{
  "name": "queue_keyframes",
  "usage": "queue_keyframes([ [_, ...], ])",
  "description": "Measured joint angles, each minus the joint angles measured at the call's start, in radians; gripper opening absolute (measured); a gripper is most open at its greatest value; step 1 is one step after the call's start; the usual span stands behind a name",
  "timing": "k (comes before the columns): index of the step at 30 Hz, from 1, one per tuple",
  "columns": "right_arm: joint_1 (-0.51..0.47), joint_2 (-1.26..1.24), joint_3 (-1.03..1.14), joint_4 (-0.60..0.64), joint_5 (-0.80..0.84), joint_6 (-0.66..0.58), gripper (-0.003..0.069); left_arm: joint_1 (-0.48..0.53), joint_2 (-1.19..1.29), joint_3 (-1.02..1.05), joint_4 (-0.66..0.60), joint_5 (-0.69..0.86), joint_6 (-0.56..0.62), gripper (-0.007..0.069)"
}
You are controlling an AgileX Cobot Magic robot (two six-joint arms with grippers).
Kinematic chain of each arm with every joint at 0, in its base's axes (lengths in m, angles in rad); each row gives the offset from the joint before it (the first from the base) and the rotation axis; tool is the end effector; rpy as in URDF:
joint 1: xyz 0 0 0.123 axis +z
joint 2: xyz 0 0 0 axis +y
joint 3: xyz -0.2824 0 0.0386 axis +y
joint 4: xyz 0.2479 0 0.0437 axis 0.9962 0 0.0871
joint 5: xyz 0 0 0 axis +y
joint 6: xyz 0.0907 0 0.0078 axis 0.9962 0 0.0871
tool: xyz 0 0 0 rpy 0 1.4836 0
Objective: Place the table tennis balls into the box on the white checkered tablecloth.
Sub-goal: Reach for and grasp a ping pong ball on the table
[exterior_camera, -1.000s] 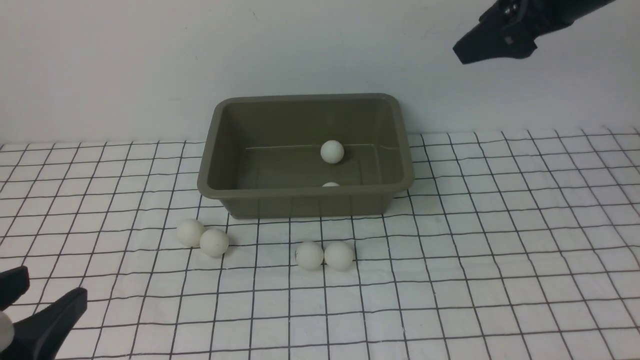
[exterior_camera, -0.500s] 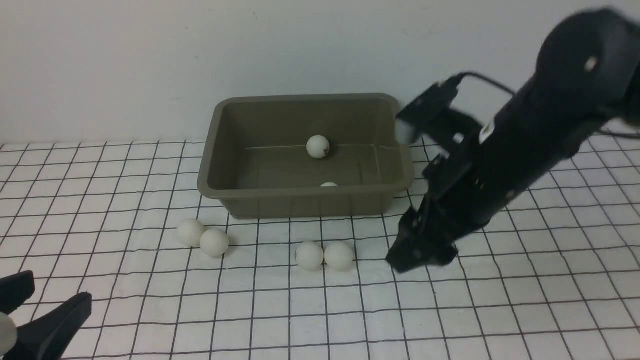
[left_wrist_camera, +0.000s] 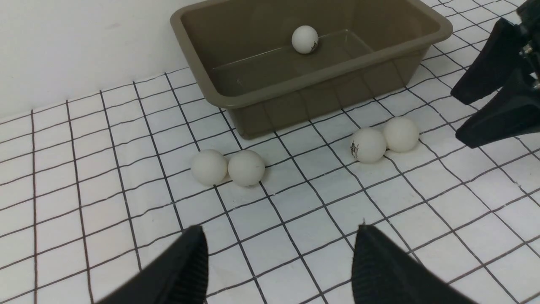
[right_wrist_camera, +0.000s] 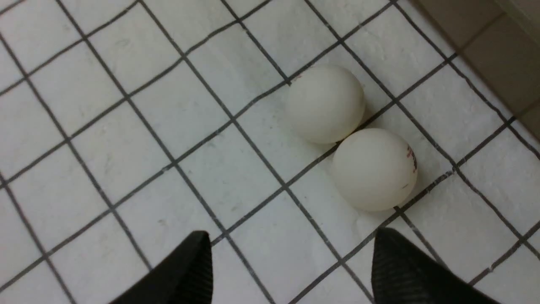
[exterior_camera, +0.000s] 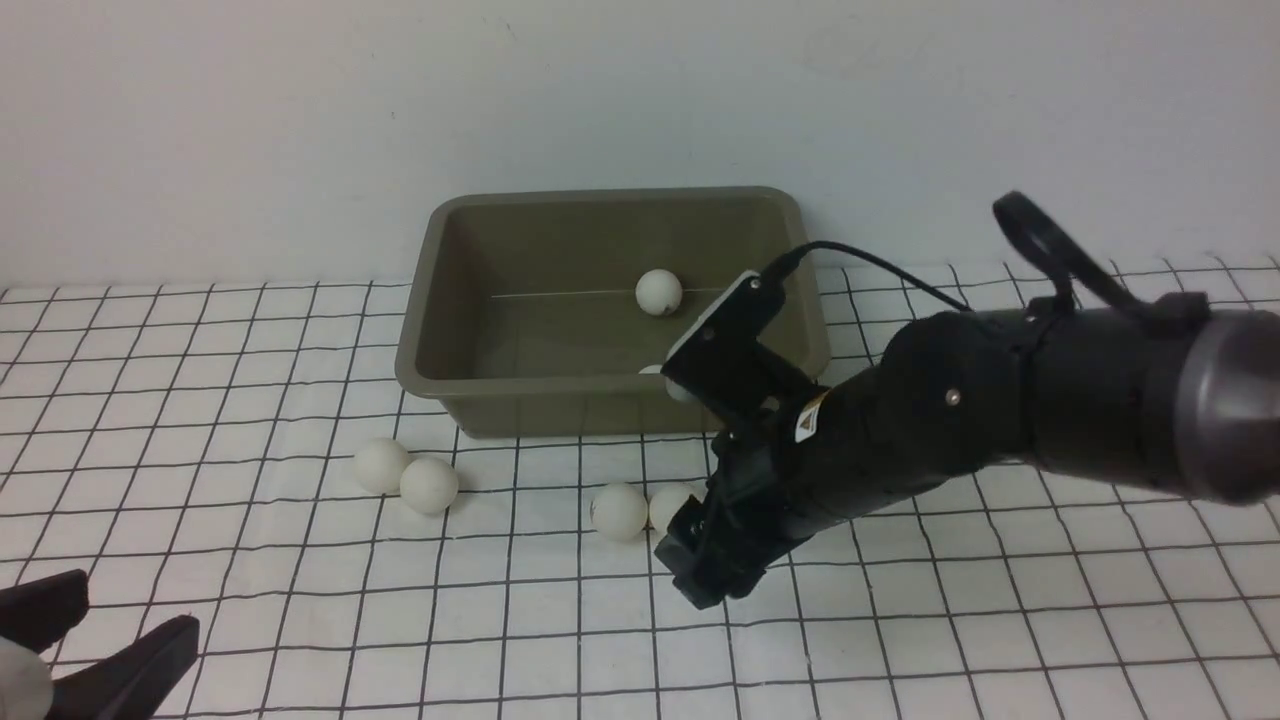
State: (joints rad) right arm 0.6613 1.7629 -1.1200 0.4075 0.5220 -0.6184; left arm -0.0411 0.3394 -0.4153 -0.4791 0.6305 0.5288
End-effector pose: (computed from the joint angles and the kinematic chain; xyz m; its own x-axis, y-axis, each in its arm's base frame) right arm 0.2741 0.2362 0.2021 -0.4830 -0.6956 -0.5317 -0.8332 0.5519 0.0349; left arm 0.0696 -0.0277 0.2806 -0.3585 0.1411 -0.9228 0.3383 0.9409 0.0124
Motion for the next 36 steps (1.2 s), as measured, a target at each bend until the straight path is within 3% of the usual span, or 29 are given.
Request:
queue_keyframes([
  [13,0.000,0.078,-0.003,-0.063,-0.137,-0.005,0.0442,0.000,0.000,0.000,0.000,0.020,0.000,0.0415],
  [27,0.000,0.199,-0.134,-0.083,-0.109,-0.004,0.0442,0.000,0.000,0.000,0.000,0.028,0.000,0.0415],
  [36,-0.039,0.225,-0.139,-0.241,-0.043,0.087,0.0442,0.000,0.000,0.000,0.000,0.028,0.000,0.0415],
])
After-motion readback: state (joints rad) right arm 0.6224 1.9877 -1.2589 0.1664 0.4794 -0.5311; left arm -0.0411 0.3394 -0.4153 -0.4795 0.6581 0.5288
